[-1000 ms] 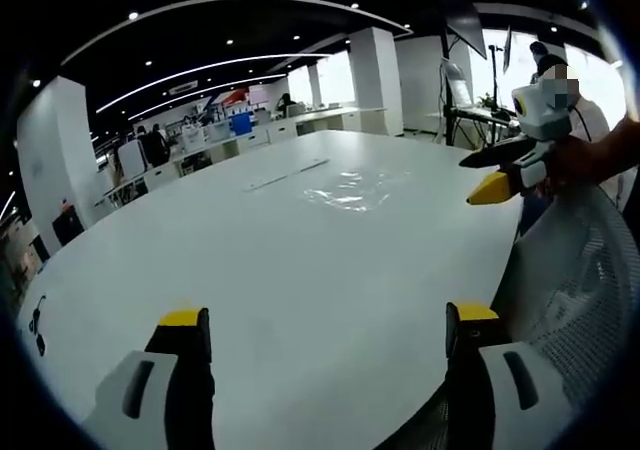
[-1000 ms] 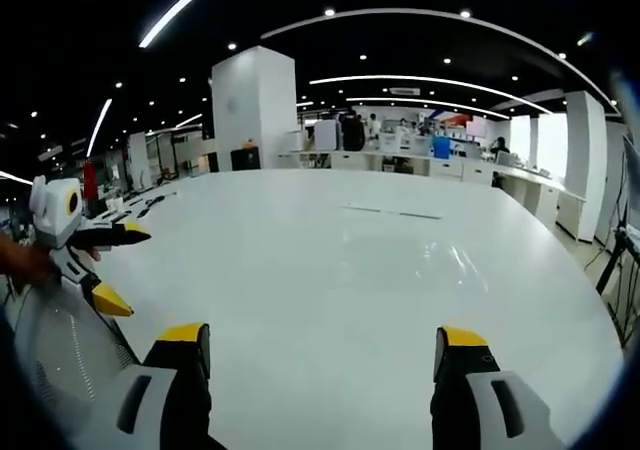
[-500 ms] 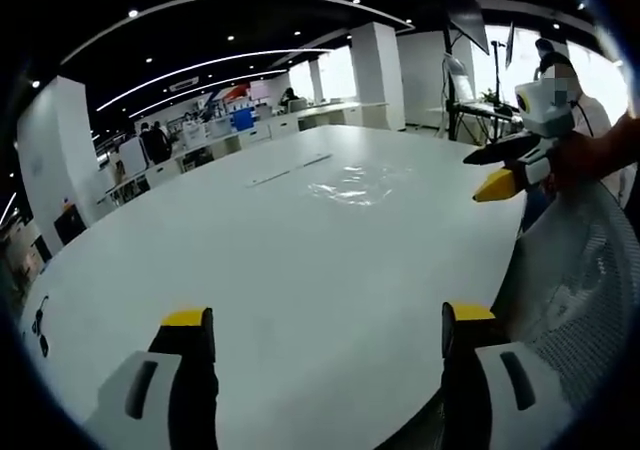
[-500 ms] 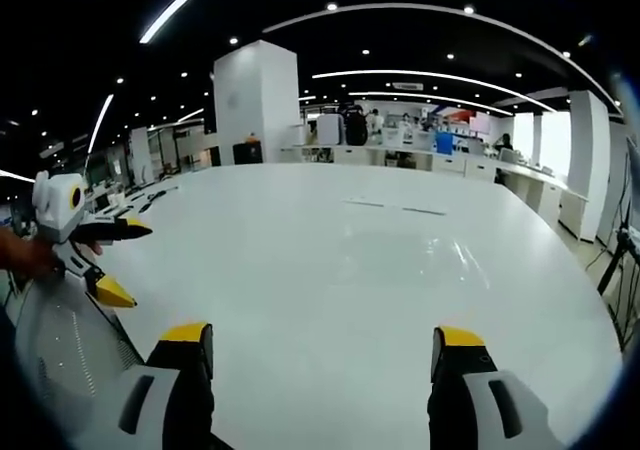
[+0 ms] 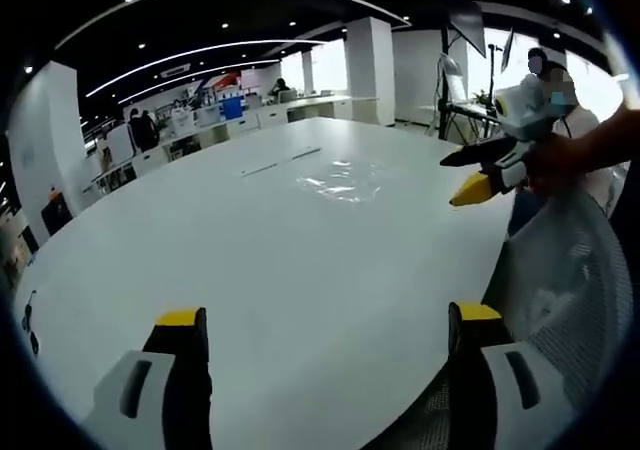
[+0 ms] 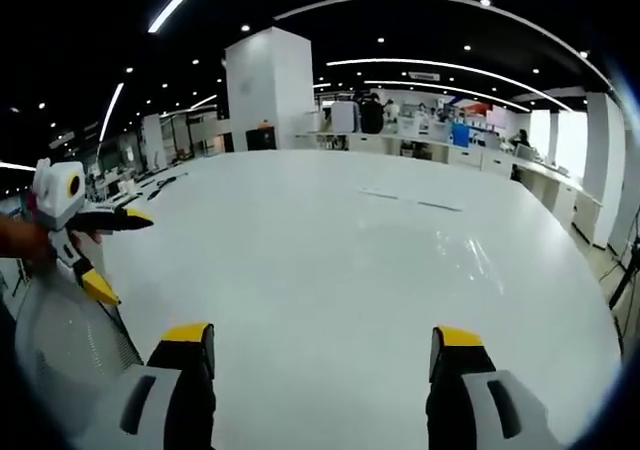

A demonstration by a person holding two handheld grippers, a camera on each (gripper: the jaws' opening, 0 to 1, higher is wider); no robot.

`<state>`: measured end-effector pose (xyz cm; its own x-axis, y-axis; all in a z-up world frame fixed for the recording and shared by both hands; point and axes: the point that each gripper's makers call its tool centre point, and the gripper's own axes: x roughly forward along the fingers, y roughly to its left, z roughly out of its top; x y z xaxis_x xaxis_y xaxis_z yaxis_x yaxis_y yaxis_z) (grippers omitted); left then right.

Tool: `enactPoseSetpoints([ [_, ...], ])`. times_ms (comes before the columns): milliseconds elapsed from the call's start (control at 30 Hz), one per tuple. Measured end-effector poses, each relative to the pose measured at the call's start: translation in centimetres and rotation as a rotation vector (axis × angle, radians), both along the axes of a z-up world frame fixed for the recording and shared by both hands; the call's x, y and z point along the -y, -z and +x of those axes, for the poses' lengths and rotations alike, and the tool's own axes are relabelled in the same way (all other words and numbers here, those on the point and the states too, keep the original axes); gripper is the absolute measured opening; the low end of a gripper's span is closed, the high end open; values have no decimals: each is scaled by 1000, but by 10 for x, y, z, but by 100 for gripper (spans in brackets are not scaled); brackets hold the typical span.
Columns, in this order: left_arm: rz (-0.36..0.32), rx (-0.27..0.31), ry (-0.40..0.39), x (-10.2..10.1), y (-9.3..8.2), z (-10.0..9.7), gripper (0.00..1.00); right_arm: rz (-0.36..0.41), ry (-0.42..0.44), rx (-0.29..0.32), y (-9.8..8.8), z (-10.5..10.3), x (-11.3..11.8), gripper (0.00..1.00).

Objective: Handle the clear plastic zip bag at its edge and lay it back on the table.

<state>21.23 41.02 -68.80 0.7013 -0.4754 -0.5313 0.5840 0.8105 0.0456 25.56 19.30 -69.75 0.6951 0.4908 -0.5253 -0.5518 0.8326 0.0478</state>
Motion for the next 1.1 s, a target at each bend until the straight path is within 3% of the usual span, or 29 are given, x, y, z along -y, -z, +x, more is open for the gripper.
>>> enactPoseSetpoints([
  [67, 9, 18, 21, 4, -6, 0, 99, -32, -29, 7, 2, 8, -2, 85],
  [200, 22, 29, 37, 9, -15, 0, 99, -26, -43, 1, 3, 22, -7, 81],
  [467, -24, 13, 28, 12, -22, -2, 99, -66, -76, 10, 10, 50, -14, 80],
  [733, -25, 8, 26, 10, -23, -5, 99, -94, -115, 12, 13, 76, -25, 78],
  [1000, -18, -9, 33, 12, -15, -11, 99, -119, -128, -35, 23, 98, -30, 65],
  [1100, -18, -9, 31, 13, -14, -12, 99, -151, -132, -60, 36, 104, -26, 62],
])
